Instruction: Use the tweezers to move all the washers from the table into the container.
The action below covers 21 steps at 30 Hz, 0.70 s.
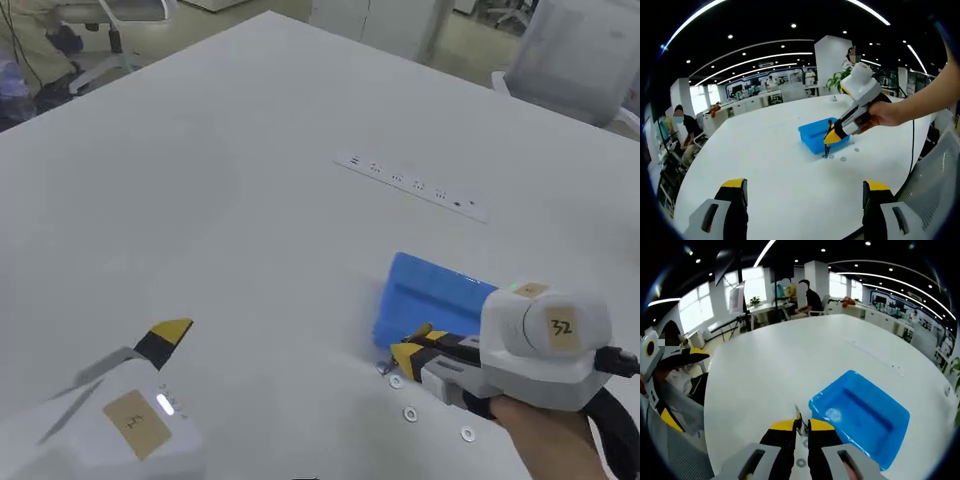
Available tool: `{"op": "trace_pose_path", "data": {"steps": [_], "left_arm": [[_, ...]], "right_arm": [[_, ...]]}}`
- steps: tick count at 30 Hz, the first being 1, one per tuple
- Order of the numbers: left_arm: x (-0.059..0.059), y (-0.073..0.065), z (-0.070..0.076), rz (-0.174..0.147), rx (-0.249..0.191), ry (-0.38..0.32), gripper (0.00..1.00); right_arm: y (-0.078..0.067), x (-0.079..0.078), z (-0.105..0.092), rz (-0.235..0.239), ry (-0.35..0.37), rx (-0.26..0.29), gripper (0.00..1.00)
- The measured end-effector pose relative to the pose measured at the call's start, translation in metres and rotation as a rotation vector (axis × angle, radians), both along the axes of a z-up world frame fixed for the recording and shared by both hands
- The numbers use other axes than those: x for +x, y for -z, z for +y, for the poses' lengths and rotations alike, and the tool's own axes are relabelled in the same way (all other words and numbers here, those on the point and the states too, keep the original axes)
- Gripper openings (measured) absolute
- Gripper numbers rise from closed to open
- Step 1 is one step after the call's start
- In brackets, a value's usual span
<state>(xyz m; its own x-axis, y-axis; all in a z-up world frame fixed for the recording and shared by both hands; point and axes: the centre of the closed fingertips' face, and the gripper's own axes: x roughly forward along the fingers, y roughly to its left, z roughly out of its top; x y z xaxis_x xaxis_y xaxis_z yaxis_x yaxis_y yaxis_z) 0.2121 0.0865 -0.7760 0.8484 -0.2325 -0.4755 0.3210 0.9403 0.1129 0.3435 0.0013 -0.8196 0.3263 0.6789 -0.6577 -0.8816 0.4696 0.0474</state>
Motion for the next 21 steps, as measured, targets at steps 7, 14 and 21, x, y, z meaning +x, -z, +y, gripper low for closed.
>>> {"op": "trace_pose_path", "data": {"steps": [7,14,21], "left_arm": [[0.0002,0.0016,0.0017,0.002,0.018,-0.001,0.97],[-0.001,0.0065,0.0016,0.019,0.055,0.007,0.96],[-0.001,0.0043,0.0013,0.007,0.061,0.013,0.94]], "right_arm": [[-0.0005,0.0053,0.0009,0.016,0.016,0.016,0.05],[0.0003,0.0059,0.0009,0.018,0.022,0.023,0.04],[0.0009,0.0049,-0.0002,0.004,0.006,0.01,0.03]]}}
